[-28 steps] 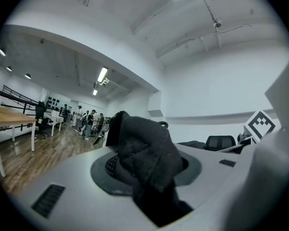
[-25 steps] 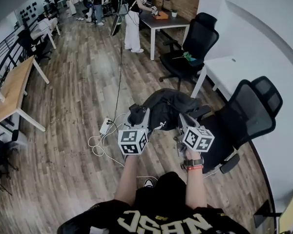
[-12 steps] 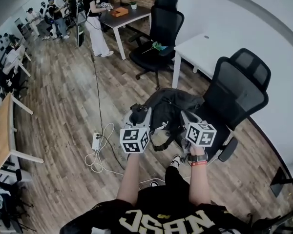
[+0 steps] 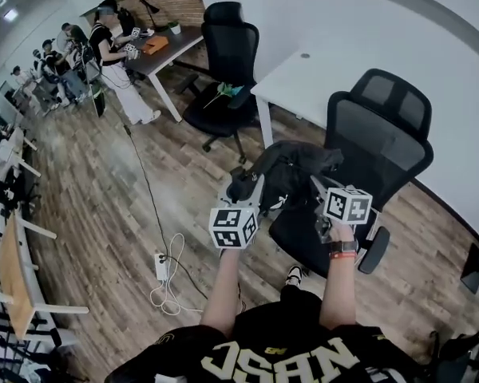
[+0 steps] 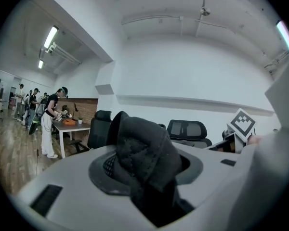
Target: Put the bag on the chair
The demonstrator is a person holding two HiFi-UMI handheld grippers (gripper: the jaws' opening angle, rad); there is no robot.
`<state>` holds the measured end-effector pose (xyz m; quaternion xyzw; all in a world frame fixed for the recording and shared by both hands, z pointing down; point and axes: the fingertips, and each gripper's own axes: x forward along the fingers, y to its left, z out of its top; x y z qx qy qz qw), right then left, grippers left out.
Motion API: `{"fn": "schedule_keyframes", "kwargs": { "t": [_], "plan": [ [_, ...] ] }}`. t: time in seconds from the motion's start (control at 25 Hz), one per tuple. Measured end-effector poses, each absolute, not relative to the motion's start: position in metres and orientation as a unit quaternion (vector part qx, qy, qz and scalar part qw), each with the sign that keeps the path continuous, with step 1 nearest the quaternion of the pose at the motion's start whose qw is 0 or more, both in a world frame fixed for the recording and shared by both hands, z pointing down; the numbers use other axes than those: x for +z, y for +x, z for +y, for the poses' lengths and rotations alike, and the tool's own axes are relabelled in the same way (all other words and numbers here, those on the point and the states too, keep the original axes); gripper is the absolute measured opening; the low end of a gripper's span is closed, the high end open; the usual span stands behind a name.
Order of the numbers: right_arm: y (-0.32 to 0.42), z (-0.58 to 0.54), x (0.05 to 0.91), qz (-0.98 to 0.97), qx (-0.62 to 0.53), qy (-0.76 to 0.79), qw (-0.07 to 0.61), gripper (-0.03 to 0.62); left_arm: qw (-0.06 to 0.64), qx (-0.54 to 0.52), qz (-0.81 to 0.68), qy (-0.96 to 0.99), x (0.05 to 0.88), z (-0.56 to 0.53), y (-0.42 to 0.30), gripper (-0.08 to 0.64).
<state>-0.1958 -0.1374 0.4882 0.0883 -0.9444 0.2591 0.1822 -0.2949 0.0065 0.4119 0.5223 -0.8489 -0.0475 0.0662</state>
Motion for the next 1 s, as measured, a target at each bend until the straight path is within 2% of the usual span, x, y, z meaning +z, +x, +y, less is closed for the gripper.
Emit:
{"fn": "schedule_keyframes", "kwargs": {
  "t": [0.4,0.84,1.0],
  "plan": [
    [-0.177,-0.245,0.515,-0.925,0.279,0.151,0.208,0.041,0.095,-0.034,-0.814,0.572,0.435,-0.126,-0.3,0.209],
    [-0.147,-0.291,0.537,-0.884,0.322,0.256,0.222,0.04,0.142,-0.019,-0.737,0.661,0.46,-0.221,-0.294,0.212],
    [-0.137,-0.306,0.542,-0.87,0.337,0.296,0.206,0.038,0.163,-0.019,-0.706,0.688,0.471,-0.251,-0.286,0.212]
  ]
}}
